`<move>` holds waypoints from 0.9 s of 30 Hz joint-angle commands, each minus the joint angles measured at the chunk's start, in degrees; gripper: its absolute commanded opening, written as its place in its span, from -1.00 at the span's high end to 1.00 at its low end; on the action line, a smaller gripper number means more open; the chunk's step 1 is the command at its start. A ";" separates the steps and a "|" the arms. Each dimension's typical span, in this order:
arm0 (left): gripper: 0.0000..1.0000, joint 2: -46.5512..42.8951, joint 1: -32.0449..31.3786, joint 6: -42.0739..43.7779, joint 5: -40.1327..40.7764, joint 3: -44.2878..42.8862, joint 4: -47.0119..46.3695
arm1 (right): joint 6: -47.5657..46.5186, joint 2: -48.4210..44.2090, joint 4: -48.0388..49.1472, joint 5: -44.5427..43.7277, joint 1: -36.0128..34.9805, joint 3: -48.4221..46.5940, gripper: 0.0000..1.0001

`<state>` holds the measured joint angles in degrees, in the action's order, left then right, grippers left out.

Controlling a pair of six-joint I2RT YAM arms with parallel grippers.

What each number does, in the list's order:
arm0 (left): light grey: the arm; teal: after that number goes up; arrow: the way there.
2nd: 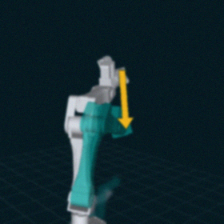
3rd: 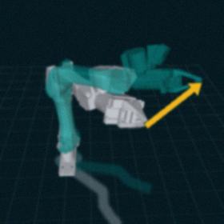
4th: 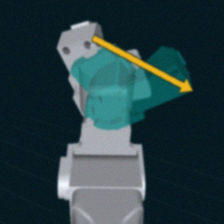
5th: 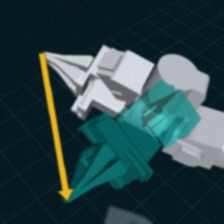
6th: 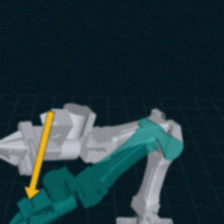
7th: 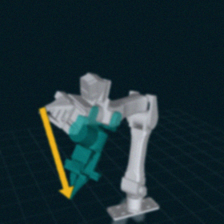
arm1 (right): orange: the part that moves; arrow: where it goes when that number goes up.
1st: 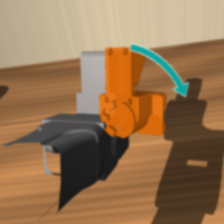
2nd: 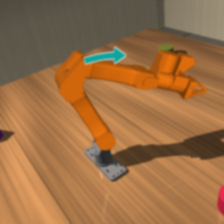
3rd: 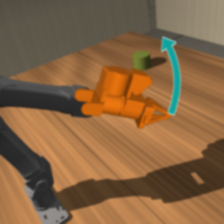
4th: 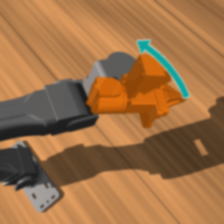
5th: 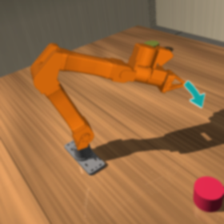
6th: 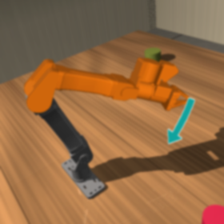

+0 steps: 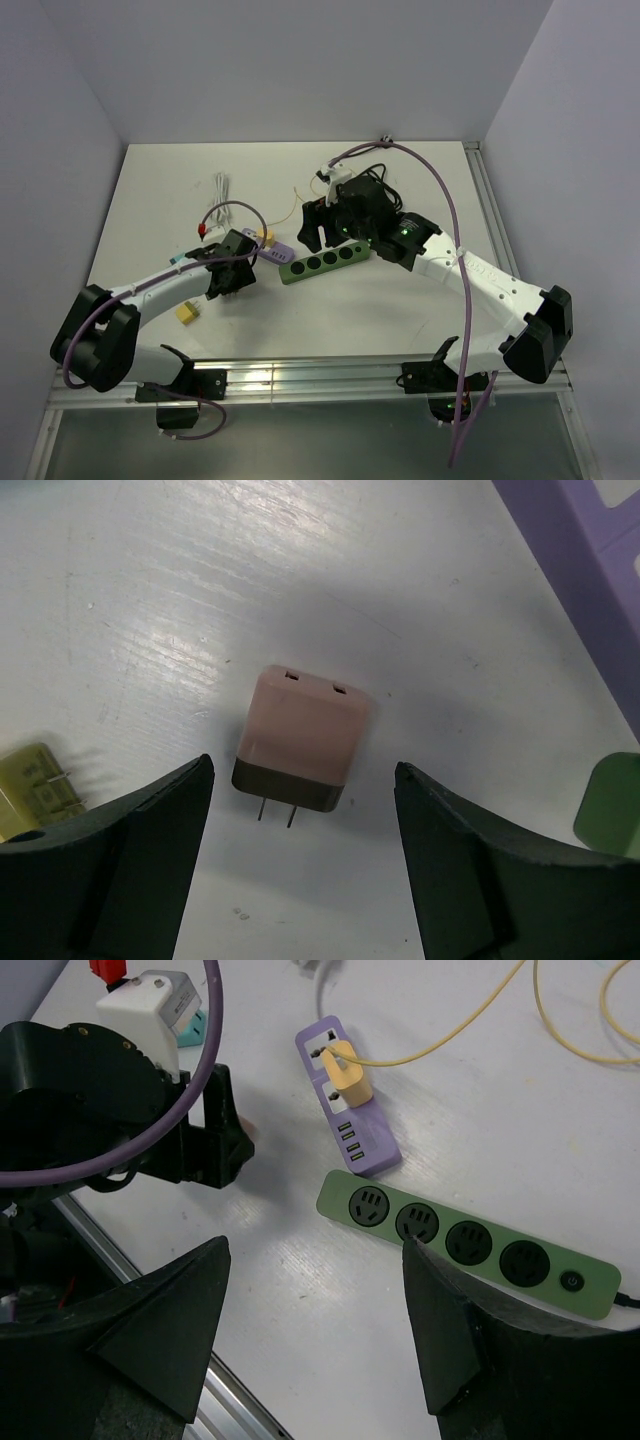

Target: Insert the plug

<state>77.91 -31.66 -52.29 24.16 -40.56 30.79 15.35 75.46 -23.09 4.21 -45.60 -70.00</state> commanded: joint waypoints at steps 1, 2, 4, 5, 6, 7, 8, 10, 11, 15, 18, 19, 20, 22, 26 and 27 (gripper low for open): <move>-0.56 0.05 0.28 -0.35 2.64 0.56 -1.78 | -0.68 -2.34 2.53 0.36 -0.19 0.74 -0.53; -0.53 0.05 0.28 -0.27 2.73 0.74 -2.22 | -0.76 -2.34 2.61 0.36 -0.19 0.74 -0.53; -0.50 -0.12 0.28 -0.44 2.82 1.09 -2.48 | -0.76 -2.34 2.70 0.27 -0.10 0.83 -0.53; -0.46 -0.13 0.37 -0.44 2.65 1.18 -2.75 | -0.85 -2.25 2.70 0.36 -0.10 0.83 -0.52; -0.43 -0.21 0.28 -0.44 2.47 1.35 -3.36 | -0.77 -2.07 2.70 0.36 -0.10 0.83 -0.52; -0.40 -0.21 0.28 -0.27 2.21 1.70 -3.62 | -0.76 -1.90 2.70 0.45 -0.19 0.83 -0.52; -0.37 -0.13 0.28 -0.27 2.03 1.79 -3.80 | -0.76 -1.81 2.53 0.45 -0.10 0.74 -0.52; -0.36 0.05 0.28 -0.18 2.03 1.79 -4.07 | -0.85 -1.72 2.53 0.45 -0.36 0.83 -0.52; -0.36 0.14 0.37 -0.18 2.20 1.88 -4.07 | -0.77 -1.72 2.61 0.54 -0.28 0.91 -0.52; -0.36 0.31 0.28 0.00 2.38 1.97 -4.68 | -0.94 -1.72 2.61 0.45 -0.27 0.92 -0.52; -0.33 1.01 0.28 0.26 2.38 1.80 -5.03 | -0.94 -1.72 2.44 0.27 -0.45 0.91 -0.51; -0.32 1.28 0.28 0.26 2.21 1.62 -5.03 | -1.03 -1.72 2.44 0.19 -0.36 1.00 -0.51; -0.28 1.45 0.37 0.35 2.12 1.62 -5.29 | -1.03 -1.72 2.35 0.19 -0.36 1.00 -0.51; -0.23 1.89 0.37 0.53 1.51 1.53 -5.65 | -1.12 -1.72 2.35 -0.07 -0.45 1.00 -0.51; 0.00 1.72 0.37 0.79 0.62 1.79 -6.70 | -1.29 -1.63 2.17 -0.34 -0.54 1.00 -0.51; 0.16 1.46 0.37 0.70 0.36 1.88 -6.79 | -1.29 -1.46 2.09 -0.43 -0.63 0.92 -0.51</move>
<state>79.77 -31.51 -51.96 25.10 -38.81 26.13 15.05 75.44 -23.09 4.16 -45.71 -69.69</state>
